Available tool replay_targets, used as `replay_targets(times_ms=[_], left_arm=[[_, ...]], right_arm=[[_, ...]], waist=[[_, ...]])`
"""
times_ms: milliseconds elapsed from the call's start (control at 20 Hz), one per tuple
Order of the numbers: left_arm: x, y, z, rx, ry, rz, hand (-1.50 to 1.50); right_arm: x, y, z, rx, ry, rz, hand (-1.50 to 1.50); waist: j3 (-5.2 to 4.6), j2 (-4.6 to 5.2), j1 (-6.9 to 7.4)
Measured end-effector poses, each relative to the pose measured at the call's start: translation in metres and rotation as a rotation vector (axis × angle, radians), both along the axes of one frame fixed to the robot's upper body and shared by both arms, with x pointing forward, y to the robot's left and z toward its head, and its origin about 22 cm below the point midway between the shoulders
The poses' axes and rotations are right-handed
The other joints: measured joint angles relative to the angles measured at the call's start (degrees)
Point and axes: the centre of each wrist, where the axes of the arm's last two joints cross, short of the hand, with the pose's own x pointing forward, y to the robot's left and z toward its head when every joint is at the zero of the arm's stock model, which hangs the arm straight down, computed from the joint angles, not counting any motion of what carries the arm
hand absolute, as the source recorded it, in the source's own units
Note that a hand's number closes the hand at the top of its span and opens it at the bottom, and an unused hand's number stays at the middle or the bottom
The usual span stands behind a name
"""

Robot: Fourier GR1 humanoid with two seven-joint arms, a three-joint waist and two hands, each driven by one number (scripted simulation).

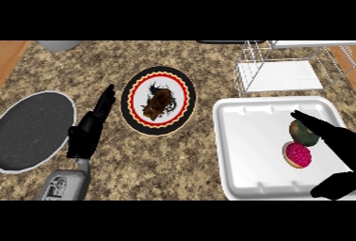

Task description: Pick the cupcake from the tray and place it in the tiered shelf

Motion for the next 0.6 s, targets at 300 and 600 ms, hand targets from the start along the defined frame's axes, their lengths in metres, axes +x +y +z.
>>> replay_targets(times_ms=[300,600], left_arm=[[-0.007,0.003,0.004,0.002,0.001,0.001,0.00],[0.003,0.004,0.011,0.007,0.002,-0.002,0.00]], right_arm=[[0.003,-0.003,-0.009,-0.016,0.010,-0.012,-1.50],[0.008,-0.006,-0.023,-0.019,0.022,-0.006,-1.50]], waist=[[0.00,-0.02,0.02],[-0.01,-0.01,0.00]])
